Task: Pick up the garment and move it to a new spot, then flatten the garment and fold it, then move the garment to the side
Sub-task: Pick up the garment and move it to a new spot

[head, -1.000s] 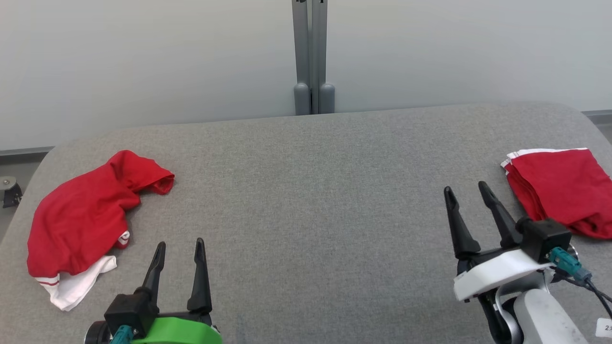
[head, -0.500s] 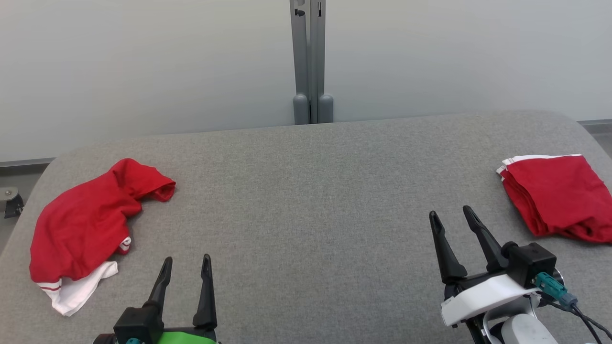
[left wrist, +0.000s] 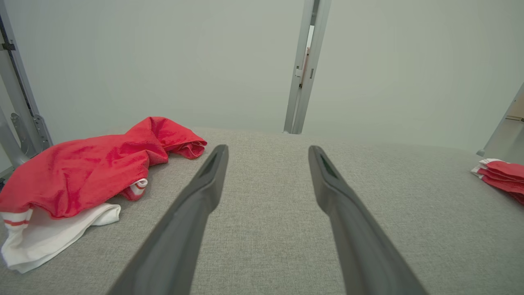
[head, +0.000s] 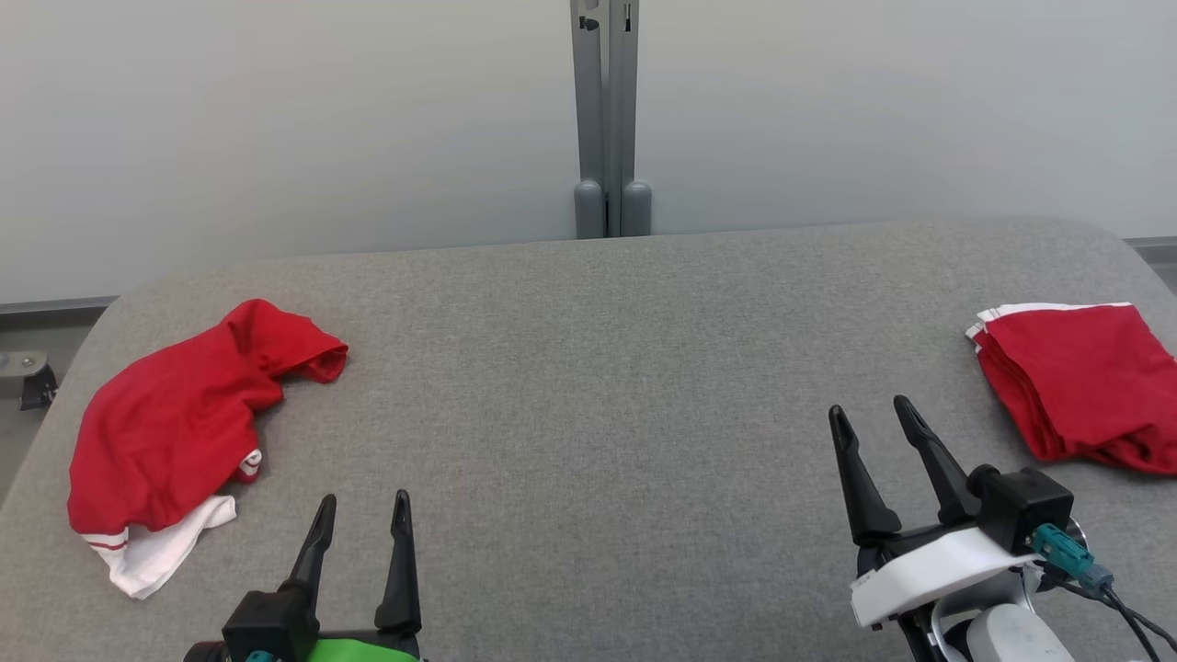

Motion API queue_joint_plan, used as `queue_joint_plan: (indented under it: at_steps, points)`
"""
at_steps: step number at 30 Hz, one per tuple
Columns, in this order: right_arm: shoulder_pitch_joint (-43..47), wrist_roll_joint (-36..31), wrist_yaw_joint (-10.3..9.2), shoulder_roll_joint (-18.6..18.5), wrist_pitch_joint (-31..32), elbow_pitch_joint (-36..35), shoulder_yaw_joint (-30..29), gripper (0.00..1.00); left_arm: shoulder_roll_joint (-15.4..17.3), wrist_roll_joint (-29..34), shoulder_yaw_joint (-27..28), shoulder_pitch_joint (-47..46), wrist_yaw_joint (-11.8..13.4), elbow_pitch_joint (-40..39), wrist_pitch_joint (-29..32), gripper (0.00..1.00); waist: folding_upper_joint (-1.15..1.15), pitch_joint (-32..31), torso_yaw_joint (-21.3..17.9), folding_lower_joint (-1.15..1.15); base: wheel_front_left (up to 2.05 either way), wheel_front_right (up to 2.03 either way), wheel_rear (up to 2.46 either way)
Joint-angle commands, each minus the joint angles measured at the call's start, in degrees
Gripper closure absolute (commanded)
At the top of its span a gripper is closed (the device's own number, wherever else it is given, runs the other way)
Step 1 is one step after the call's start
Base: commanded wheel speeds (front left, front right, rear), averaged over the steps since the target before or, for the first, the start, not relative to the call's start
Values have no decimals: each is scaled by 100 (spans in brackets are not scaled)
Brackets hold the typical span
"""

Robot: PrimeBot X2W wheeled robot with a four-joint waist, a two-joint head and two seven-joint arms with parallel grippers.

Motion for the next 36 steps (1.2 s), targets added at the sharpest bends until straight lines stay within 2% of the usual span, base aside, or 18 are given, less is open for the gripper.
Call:
queue_joint_plan:
  at_steps: [1,7,12,17,25,36]
  points:
    - [73,7,-4,11,-15,28,-13,0,22,-5,7,29,-18,14,-3,0,0,10,41,0,0,0,0]
    - [114,-10,-4,45,-15,139,-13,0,22,3,-80,-112,-37,65,-3,0,0,79,359,0,0,0,0]
    - [80,18,-4,71,-15,241,117,0,23,55,-60,-179,-27,105,-3,0,0,141,813,0,0,0,0]
    - [-7,92,-4,95,-15,386,226,0,23,141,172,-204,-31,159,-3,0,0,141,1297,0,0,0,0]
    - [-98,175,-4,190,-15,509,342,0,21,290,415,-228,-174,182,-2,0,0,118,1978,0,0,0,0]
    - [-110,267,-4,268,-15,572,478,0,21,345,452,-101,-206,149,-3,0,0,112,2496,0,0,0,0]
